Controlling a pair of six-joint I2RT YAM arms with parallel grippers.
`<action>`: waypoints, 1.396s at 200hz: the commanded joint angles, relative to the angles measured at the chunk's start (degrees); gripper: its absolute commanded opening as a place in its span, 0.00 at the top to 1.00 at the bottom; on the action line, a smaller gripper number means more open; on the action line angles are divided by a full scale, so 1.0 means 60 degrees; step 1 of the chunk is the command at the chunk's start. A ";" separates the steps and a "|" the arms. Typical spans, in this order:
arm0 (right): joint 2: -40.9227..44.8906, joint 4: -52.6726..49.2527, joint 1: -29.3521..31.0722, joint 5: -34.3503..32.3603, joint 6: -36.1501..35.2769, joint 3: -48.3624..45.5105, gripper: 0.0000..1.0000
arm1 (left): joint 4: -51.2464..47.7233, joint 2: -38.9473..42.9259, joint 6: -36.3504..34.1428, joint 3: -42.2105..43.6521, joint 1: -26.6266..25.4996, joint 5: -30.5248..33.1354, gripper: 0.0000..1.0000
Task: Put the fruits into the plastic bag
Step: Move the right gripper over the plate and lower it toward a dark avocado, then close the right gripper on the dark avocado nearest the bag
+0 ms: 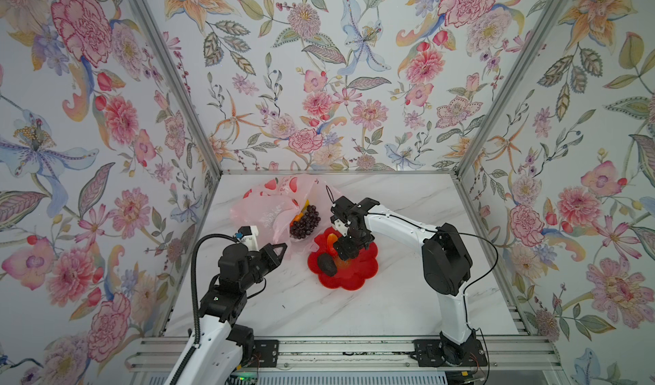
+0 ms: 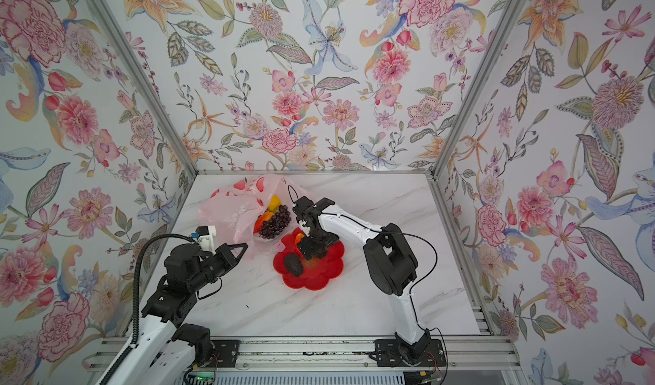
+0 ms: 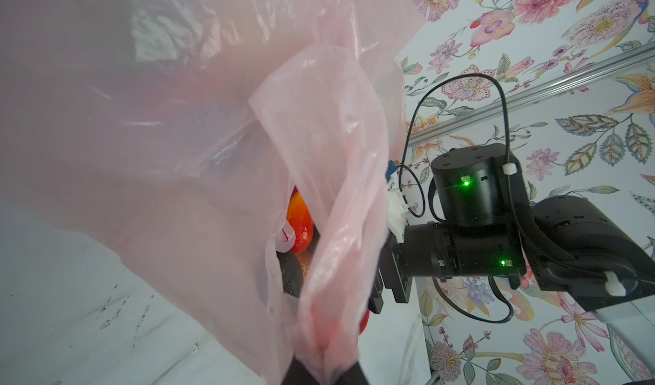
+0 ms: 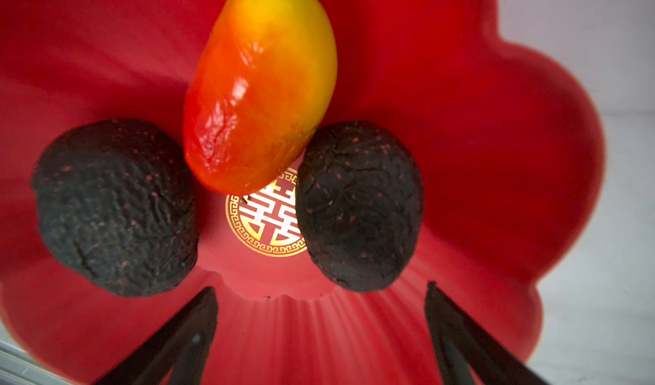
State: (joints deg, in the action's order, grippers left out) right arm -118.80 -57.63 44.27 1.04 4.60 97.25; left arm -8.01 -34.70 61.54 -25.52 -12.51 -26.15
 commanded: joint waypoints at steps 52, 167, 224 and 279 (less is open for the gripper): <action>-0.0686 -0.0210 -0.0113 0.0017 -0.0154 0.0522 0.12 | -0.0294 -0.0055 -0.0140 -0.0125 0.0172 0.0137 1.00; -0.1364 -0.0185 -0.0289 -0.0159 -0.0119 0.0870 0.22 | -0.0015 -0.0920 -0.0569 -0.0467 0.0414 -0.0183 1.00; -0.1671 -0.0182 -0.0389 -0.0184 -0.0079 0.1091 0.34 | 0.0114 -0.1419 -0.0790 -0.0668 0.0637 -0.0466 1.00; -0.1841 -0.0207 -0.0481 -0.0180 -0.0049 0.1349 0.48 | 0.0277 -0.1792 -0.0951 -0.0816 0.0860 -0.0689 1.00</action>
State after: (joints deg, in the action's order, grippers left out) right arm -128.38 -57.71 42.04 0.73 4.29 103.44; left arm -7.62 -44.77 57.60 -28.23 -8.51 -28.42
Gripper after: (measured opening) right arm 0.552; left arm 0.047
